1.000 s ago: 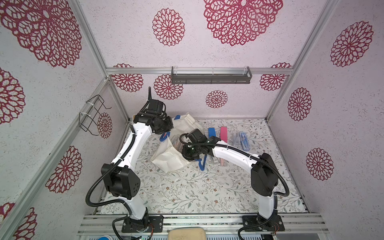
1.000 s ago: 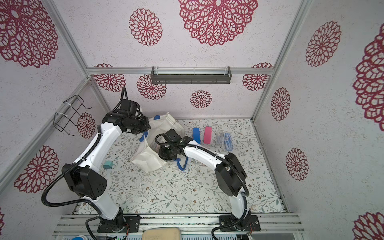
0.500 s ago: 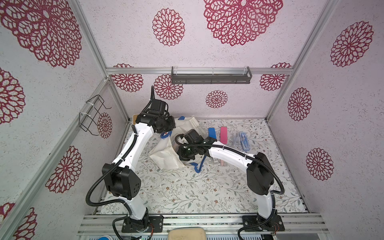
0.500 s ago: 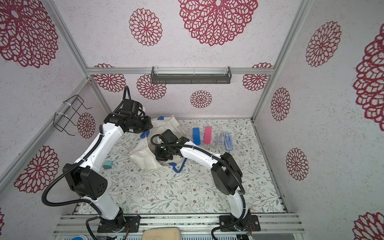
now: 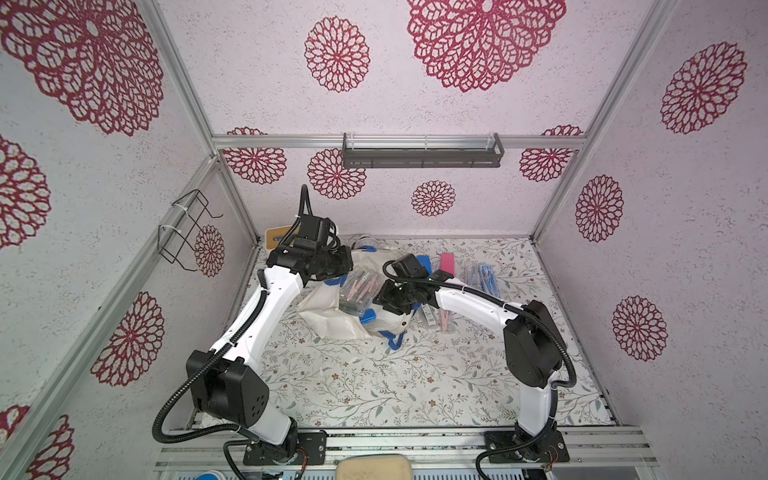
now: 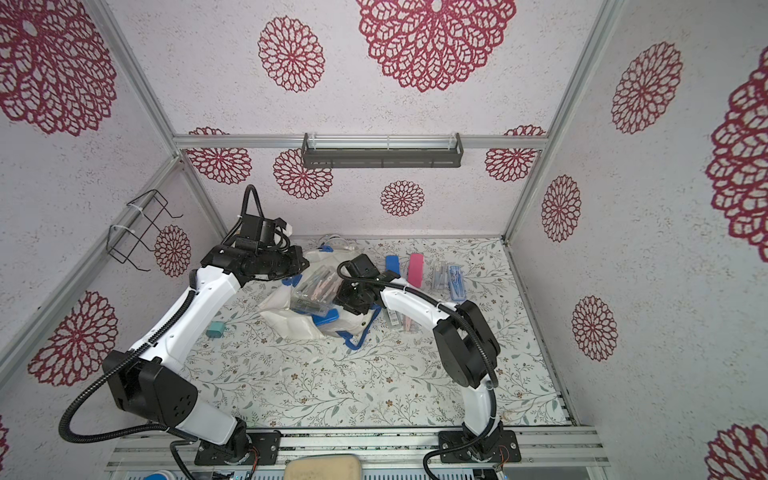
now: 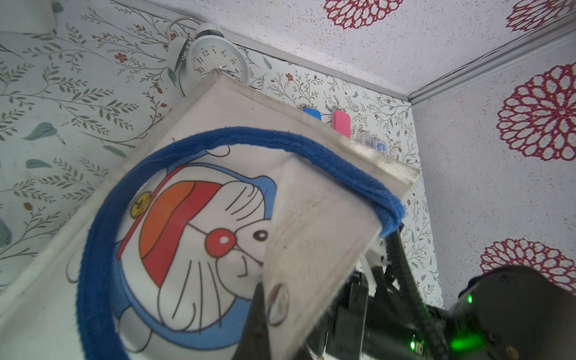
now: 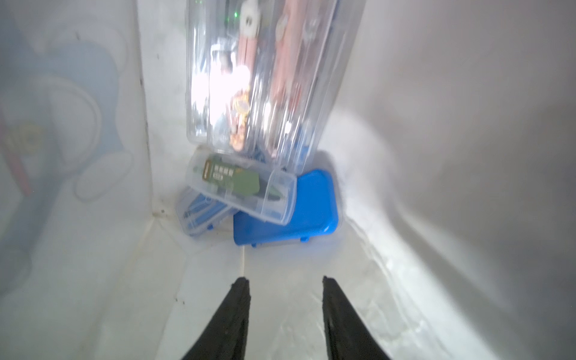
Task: Take out the compass set from the canvas bag
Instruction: Adjust the canvas bag at the center of the board, then pick up the compass set from the canvas bag.
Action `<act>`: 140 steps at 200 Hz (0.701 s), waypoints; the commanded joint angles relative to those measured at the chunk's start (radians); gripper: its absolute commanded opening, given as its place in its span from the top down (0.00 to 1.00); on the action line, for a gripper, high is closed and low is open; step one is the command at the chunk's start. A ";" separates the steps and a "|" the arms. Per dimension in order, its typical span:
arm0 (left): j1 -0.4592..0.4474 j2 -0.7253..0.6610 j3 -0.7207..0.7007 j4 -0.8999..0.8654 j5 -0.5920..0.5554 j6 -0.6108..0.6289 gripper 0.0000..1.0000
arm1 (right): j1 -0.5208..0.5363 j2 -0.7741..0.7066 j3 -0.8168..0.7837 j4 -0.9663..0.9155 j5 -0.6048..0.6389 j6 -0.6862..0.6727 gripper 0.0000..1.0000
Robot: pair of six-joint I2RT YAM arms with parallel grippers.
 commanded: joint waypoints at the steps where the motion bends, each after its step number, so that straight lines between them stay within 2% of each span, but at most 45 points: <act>1: -0.007 -0.041 0.002 0.054 0.038 -0.001 1.00 | 0.011 -0.016 0.003 0.065 0.045 0.111 0.59; 42: -0.012 -0.043 -0.015 0.060 0.045 -0.010 1.00 | 0.008 0.035 -0.041 0.195 0.031 0.229 0.51; 102: -0.021 -0.045 -0.035 0.078 0.054 -0.025 1.00 | 0.009 0.116 -0.042 0.314 0.038 0.364 0.48; 114: -0.024 -0.044 -0.038 0.083 0.055 -0.028 1.00 | 0.010 0.130 -0.050 0.342 0.046 0.392 0.50; 127: -0.024 -0.045 -0.040 0.084 0.055 -0.032 1.00 | 0.008 0.141 -0.063 0.388 0.056 0.421 0.57; 140: -0.026 -0.044 -0.041 0.088 0.060 -0.034 1.00 | 0.007 0.153 -0.067 0.420 0.067 0.443 0.59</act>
